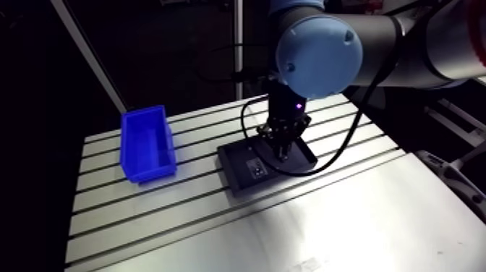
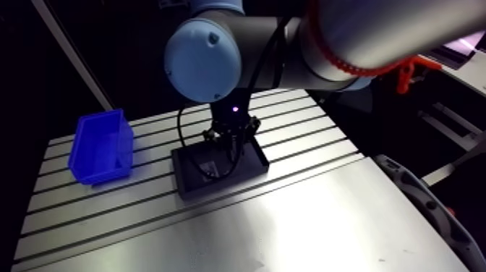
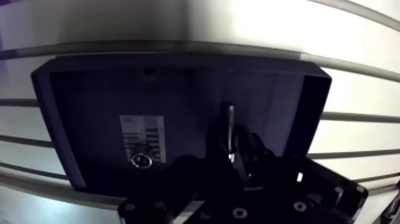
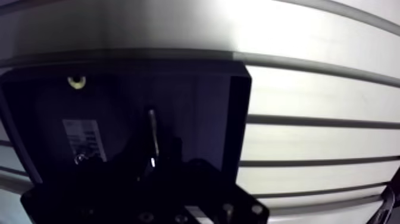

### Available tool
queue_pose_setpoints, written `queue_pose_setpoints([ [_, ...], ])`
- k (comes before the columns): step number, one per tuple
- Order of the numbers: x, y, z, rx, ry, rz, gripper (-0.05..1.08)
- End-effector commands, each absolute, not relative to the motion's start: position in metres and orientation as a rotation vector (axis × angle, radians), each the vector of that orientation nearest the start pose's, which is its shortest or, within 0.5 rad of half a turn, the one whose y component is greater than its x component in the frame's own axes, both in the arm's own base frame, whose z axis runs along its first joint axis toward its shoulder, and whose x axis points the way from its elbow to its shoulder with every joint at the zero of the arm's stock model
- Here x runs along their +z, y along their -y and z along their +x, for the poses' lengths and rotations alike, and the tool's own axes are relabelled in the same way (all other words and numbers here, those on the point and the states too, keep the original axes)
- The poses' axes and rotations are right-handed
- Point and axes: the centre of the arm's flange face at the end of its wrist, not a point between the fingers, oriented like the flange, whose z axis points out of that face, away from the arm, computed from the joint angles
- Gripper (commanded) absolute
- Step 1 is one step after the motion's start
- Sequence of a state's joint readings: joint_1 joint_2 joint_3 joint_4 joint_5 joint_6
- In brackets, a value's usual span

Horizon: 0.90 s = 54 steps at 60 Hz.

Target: Pick up the M10 bolt from the tray and put it into the blue bin.

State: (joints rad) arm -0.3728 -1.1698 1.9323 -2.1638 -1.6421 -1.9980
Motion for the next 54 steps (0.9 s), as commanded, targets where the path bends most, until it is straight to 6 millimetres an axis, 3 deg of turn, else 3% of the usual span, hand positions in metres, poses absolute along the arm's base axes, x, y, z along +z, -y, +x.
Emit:
queue_pose_setpoints([
  [1, 0.1681, -0.0759, -0.5406, -0.001, -2.956, -0.089, 0.75],
  [36, 0.1681, -0.0759, -0.5406, -0.001, -2.956, -0.089, 0.82],
  [42, 0.1681, -0.0766, -0.5405, -0.003, -2.957, -0.087, 0.93],
  [54, 0.1705, -0.0774, -0.5415, -0.007, -2.963, -0.084, 1.02],
])
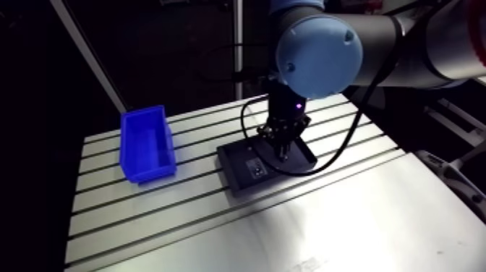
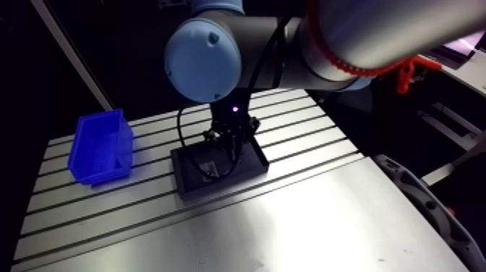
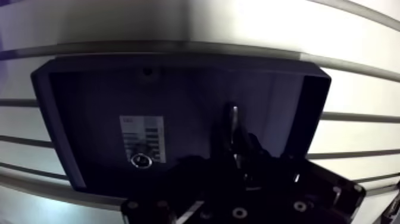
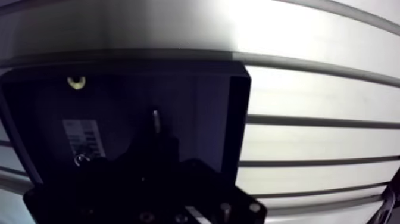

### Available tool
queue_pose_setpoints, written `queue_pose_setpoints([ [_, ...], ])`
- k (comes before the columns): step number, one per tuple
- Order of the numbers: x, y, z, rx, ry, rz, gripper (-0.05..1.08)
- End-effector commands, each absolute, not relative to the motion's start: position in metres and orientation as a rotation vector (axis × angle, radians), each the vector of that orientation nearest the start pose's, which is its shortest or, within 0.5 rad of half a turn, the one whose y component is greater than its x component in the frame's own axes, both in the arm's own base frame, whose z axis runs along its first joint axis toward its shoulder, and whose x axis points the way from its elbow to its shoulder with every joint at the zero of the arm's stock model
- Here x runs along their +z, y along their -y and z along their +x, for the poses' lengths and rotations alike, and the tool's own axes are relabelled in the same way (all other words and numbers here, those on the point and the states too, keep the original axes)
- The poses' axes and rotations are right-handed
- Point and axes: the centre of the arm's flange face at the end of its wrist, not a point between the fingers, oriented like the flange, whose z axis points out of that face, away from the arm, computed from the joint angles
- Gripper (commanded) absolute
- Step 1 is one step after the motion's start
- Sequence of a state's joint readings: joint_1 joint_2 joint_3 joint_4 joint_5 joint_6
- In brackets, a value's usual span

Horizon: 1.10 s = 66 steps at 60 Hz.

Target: Pick up the M10 bolt from the tray and put it into the blue bin.

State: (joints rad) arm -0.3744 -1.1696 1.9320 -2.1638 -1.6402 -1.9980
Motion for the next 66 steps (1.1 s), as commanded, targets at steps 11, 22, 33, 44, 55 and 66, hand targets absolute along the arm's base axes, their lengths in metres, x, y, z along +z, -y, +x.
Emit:
queue_pose_setpoints([
  [11, 0.181, -0.076, -0.544, -0.001, -2.972, -0.091, 1.05],
  [22, 0.203, -0.074, -0.542, 0.003, -2.977, -0.097, 1.05],
  [33, 0.223, -0.072, -0.540, 0.006, -2.983, -0.108, 1.05],
  [44, 0.255, -0.066, -0.535, -0.017, -2.989, -0.190, 1.05],
  [55, 0.292, -0.056, -0.536, -0.064, -3.020, -0.239, 1.05],
  [66, 0.329, -0.015, -0.535, -0.050, -3.050, -0.540, 1.05],
])
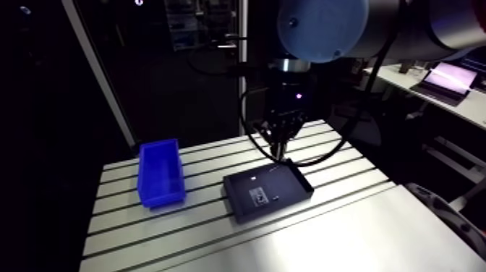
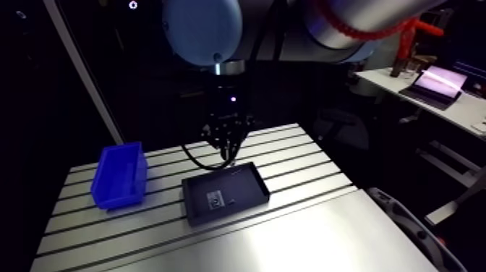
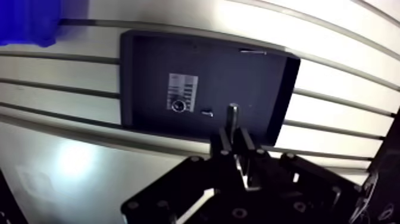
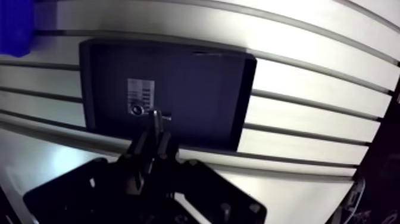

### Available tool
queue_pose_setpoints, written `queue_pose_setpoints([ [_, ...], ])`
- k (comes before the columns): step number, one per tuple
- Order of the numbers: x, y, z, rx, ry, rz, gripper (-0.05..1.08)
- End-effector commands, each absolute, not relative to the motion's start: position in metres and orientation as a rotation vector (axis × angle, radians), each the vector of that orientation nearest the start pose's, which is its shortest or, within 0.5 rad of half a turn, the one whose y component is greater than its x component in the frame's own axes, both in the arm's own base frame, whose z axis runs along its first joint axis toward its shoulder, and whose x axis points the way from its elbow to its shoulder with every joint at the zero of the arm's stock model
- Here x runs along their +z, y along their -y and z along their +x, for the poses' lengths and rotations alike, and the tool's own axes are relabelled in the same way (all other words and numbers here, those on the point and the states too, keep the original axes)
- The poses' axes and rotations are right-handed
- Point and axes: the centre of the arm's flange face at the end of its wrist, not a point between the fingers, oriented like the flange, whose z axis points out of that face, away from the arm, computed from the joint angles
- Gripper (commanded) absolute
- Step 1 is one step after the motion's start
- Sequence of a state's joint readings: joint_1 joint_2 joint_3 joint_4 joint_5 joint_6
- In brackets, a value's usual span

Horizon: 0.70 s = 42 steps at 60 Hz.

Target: Pick up the M10 bolt from the tray and put it into the blue bin.

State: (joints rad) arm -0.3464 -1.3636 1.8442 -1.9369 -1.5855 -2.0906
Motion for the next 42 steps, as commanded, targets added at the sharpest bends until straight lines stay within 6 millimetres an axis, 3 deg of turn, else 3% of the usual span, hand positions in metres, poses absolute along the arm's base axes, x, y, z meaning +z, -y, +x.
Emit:
queue_pose_setpoints([
  [1, 0.335, -0.005, -0.535, -0.046, -3.047, -0.605, 1.05],
  [8, 0.347, 0.025, -0.537, -0.069, -3.003, -0.798, 1.06],
  [19, 0.364, 0.058, -0.540, -0.057, -2.921, -1.119, 1.06],
  [33, 0.373, 0.085, -0.543, -0.039, -2.820, -1.395, 1.06],
  [42, 0.371, 0.093, -0.546, -0.038, -2.777, -1.469, 1.05],
])
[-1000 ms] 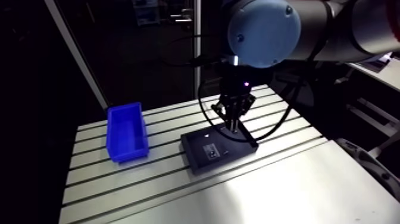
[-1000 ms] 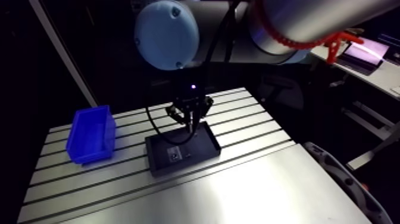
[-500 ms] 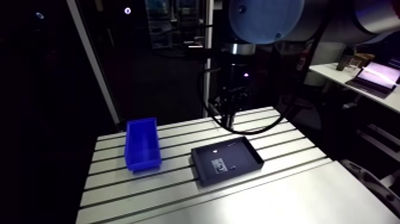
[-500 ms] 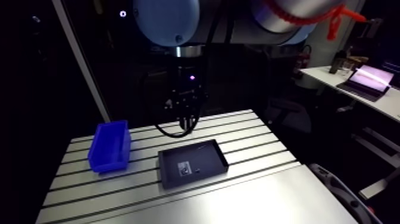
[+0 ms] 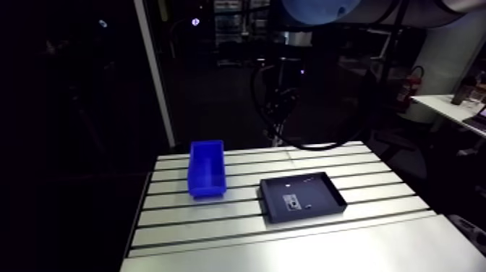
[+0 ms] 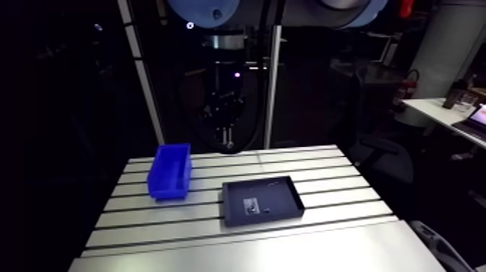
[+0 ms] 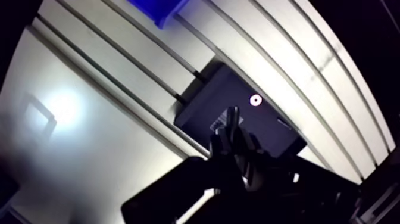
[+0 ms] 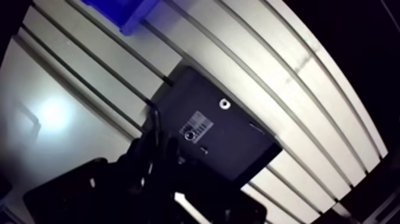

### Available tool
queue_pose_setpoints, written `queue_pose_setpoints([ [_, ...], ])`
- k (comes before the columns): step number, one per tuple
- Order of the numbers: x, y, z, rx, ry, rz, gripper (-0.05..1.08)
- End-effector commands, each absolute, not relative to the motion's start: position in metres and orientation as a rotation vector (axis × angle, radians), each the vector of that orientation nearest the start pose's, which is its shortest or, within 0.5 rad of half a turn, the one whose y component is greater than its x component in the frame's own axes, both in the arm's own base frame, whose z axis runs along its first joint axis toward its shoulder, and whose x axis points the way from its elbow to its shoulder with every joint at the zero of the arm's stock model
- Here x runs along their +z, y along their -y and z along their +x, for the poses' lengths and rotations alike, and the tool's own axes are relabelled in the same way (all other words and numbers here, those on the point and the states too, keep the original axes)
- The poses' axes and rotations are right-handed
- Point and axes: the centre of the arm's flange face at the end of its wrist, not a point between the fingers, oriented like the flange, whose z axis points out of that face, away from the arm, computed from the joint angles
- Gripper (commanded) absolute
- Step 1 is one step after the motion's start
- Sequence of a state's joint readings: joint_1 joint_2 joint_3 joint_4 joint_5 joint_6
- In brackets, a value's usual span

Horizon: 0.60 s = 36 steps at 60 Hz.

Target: Pick up the M10 bolt from the tray and put it into the blue bin.

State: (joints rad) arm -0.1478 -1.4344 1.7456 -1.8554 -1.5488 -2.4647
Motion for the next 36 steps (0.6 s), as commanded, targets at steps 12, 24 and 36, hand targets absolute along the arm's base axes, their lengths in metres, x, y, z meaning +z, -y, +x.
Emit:
queue_pose_setpoints([
  [12, 0.356, 0.104, -0.551, -0.045, -2.685, -1.592, 1.05],
  [24, 0.343, 0.113, -0.562, -0.042, -2.583, -1.712, 1.05],
  [36, 0.338, 0.133, -0.571, -0.001, -2.503, -1.799, 1.05],
])
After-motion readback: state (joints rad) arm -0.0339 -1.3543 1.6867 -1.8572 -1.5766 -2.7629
